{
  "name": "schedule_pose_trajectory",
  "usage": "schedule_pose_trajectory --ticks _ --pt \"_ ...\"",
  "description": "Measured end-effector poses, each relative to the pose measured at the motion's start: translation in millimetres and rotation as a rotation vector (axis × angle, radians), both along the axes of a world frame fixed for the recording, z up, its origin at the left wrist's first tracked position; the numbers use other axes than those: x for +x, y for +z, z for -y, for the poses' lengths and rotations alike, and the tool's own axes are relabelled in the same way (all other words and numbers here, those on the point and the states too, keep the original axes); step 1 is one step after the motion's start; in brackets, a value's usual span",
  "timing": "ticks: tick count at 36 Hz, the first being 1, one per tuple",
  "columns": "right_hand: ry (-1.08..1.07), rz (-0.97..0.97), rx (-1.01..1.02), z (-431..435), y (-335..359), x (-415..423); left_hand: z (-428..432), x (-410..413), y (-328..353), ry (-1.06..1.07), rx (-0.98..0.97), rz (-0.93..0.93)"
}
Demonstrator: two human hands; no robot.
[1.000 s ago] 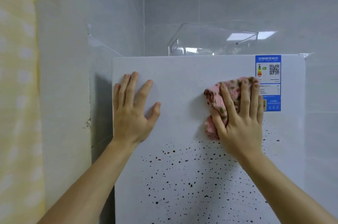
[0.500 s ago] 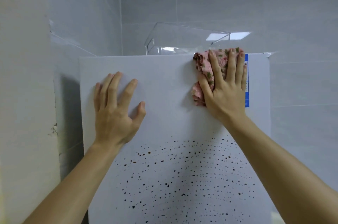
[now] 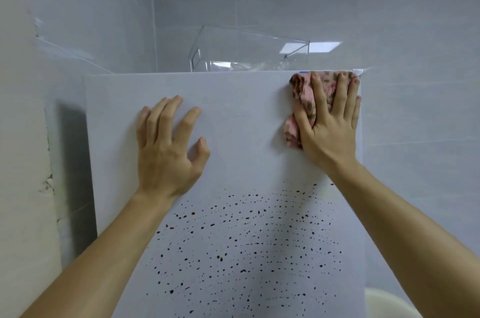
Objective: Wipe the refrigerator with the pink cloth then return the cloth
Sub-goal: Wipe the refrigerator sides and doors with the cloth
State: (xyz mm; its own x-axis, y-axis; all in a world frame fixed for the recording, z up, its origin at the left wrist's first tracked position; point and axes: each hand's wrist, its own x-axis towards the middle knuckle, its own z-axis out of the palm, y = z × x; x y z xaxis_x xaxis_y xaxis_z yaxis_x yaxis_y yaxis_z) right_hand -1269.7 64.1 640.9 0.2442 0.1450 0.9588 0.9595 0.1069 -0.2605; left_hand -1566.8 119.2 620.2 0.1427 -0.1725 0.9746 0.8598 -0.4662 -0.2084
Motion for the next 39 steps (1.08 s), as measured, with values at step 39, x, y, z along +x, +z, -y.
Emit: schedule_pose_trajectory --ticks 39 --pt "0.093 -0.149 -0.007 9.2 -89.8 31.6 0.7 4.1 -2.2 -0.031 0.033 0.021"
